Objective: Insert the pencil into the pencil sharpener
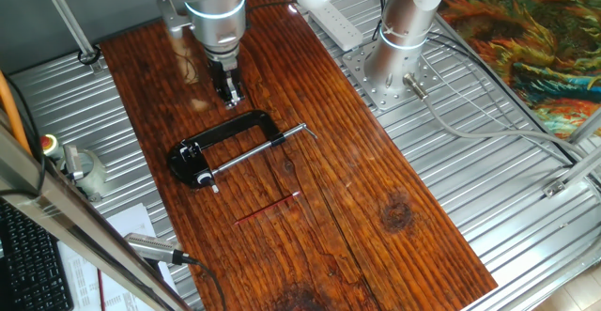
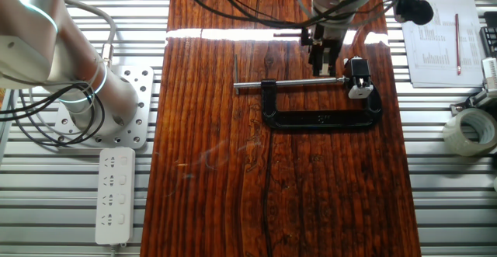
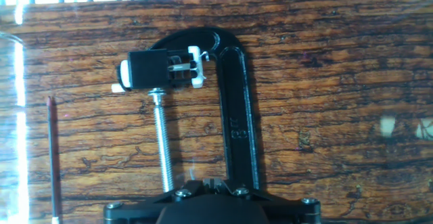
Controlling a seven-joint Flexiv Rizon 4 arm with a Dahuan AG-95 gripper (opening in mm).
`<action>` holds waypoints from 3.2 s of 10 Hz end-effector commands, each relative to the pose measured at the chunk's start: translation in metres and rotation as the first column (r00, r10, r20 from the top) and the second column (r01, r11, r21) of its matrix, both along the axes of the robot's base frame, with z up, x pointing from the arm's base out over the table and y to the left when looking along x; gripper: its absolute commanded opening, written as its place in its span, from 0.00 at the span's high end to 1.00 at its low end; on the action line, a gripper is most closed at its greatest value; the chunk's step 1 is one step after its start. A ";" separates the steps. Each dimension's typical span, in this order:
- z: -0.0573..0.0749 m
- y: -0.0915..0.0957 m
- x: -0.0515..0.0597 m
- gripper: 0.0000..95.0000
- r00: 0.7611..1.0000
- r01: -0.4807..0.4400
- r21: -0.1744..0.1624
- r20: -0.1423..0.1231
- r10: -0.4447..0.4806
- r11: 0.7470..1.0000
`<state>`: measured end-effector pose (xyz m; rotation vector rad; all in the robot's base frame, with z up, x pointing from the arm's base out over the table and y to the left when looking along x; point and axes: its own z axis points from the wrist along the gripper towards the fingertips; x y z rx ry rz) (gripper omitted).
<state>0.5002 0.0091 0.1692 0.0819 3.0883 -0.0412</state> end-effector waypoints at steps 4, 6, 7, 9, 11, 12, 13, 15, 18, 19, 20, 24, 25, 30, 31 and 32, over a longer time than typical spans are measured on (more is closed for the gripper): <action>-0.005 0.032 0.003 1.00 0.999 -0.039 0.022 0.001 0.039 0.999; -0.008 0.053 0.009 1.00 0.999 -0.040 0.025 0.000 0.040 0.999; -0.009 0.061 0.012 1.00 0.999 -0.044 0.029 -0.001 0.044 0.999; -0.009 0.069 0.015 1.00 0.999 -0.044 0.036 -0.001 0.044 0.998; -0.007 0.072 0.018 1.00 0.999 -0.042 0.035 -0.004 0.042 0.999; -0.007 0.072 0.019 1.00 0.999 -0.044 0.034 -0.004 0.044 0.998; -0.007 0.072 0.018 1.00 0.999 -0.049 0.034 -0.005 0.049 0.998; -0.007 0.072 0.018 1.00 0.999 -0.042 0.036 -0.005 0.042 0.998; -0.007 0.072 0.018 1.00 1.000 -0.019 0.036 -0.004 0.019 0.999; -0.007 0.072 0.018 1.00 1.000 -0.008 0.038 -0.005 0.008 0.999; -0.007 0.072 0.018 1.00 1.000 -0.002 0.047 0.003 0.002 0.999; -0.007 0.072 0.018 1.00 1.000 -0.016 0.052 -0.020 0.017 0.999; -0.007 0.072 0.018 1.00 1.000 0.007 0.049 -0.023 -0.006 0.999; -0.008 0.072 0.018 1.00 0.998 -0.040 0.050 -0.046 0.043 0.998; -0.008 0.072 0.018 1.00 0.998 -0.042 0.049 -0.051 0.044 0.998; -0.008 0.072 0.018 1.00 0.998 -0.042 0.047 -0.052 0.045 0.998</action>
